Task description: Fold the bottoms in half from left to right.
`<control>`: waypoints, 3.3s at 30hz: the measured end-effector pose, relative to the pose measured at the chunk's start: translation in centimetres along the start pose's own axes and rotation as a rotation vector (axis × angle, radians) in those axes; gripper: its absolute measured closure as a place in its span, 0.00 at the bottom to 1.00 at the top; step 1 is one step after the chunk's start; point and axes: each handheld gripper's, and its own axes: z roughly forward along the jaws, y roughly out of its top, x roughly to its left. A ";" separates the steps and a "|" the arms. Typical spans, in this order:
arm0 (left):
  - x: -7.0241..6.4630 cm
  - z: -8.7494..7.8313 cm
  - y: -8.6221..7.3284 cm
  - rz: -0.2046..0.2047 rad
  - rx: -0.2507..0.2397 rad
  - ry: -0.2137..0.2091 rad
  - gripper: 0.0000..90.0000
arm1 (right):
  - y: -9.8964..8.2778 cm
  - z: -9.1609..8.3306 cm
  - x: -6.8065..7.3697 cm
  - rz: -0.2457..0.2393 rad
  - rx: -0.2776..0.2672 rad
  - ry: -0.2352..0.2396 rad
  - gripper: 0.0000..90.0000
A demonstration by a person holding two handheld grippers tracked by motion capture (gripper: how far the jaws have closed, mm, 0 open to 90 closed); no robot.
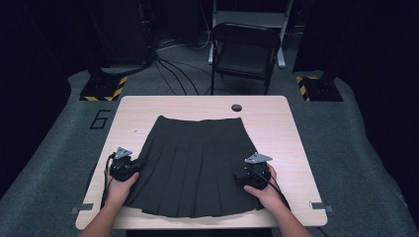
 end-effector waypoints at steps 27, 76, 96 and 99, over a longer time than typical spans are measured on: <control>-3.0 -2.4 4.8 0.105 0.007 -0.017 0.92 | 0.0 0.0 0.0 0.000 0.000 0.003 0.16; -15.2 -4.2 13.6 0.357 0.002 -0.224 0.93 | 0.0 0.0 0.0 -0.002 0.000 0.000 0.16; -20.8 -2.2 15.6 0.414 0.006 -0.330 0.93 | 0.0 0.0 0.0 -0.002 -0.001 0.001 0.16; -21.2 -1.2 15.2 0.402 0.001 -0.345 0.93 | 0.0 0.0 0.0 0.000 -0.001 0.001 0.16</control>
